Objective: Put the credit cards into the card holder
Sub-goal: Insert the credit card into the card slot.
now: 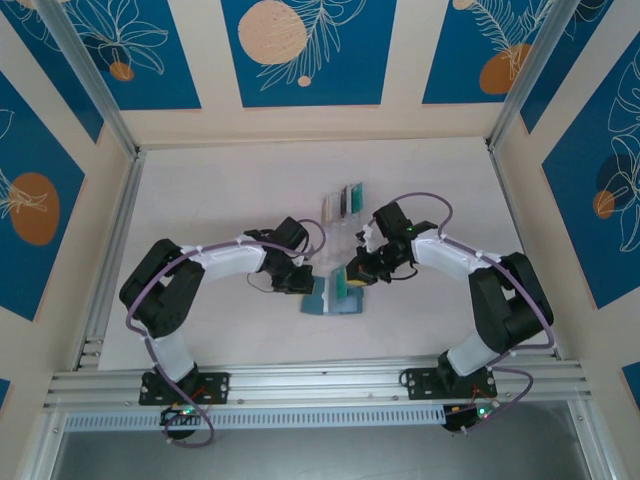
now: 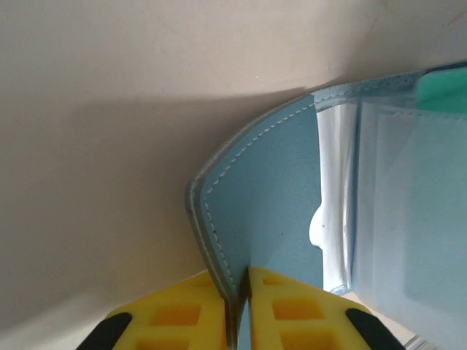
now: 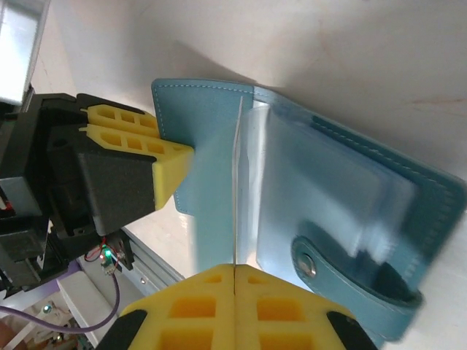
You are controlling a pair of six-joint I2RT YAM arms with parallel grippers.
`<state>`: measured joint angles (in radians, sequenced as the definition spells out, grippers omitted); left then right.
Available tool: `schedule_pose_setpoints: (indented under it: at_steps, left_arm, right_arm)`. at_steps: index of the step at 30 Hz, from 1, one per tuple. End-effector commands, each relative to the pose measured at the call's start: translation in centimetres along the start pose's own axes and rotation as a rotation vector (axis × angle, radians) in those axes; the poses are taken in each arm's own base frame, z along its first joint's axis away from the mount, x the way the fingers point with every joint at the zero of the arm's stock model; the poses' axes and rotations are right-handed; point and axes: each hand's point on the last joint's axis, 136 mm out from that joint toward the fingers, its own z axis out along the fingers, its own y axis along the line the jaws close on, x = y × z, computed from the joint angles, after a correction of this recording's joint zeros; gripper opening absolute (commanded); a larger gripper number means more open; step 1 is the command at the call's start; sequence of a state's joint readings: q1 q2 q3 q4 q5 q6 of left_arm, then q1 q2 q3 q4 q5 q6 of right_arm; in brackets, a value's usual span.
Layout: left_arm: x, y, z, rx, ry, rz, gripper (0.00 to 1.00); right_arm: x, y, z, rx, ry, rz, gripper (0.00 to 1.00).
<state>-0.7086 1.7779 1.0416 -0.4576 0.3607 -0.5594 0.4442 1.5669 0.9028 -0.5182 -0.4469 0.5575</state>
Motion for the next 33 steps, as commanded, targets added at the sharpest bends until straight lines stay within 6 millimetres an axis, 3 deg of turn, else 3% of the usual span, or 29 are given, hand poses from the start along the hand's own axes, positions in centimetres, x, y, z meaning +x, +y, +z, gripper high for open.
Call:
schedule_pose_setpoints:
  at_steps: [1,11,15,21,28,33]
  left_arm:
    - [0.3,0.1,0.1,0.026,0.008,-0.035,0.15]
    - [0.6,0.6,-1.0,0.03,-0.005,-0.054,0.24]
    - [0.5,1.1,-2.6,0.056,-0.034,-0.1,0.32]
    - [0.2,1.2,-5.1,0.05,-0.074,-0.102,0.34]
    - [-1.7,-2.5,-7.9,0.066,-0.128,0.008,0.22]
    - [-1.7,-5.0,-6.0,0.078,-0.077,0.072,0.1]
  right_arm:
    - [0.9,0.4,1.4,-0.027,0.056,0.024,0.0]
    - [0.9,-1.0,1.4,0.064,0.046,0.034,0.0]
    - [1.0,-1.9,1.8,0.102,0.053,0.043,0.0]
    - [1.3,-2.2,2.0,0.118,0.057,0.044,0.0]
    - [1.5,-2.4,2.1,0.141,0.059,0.039,0.0]
    - [1.5,-2.3,2.1,0.141,0.06,0.034,0.0]
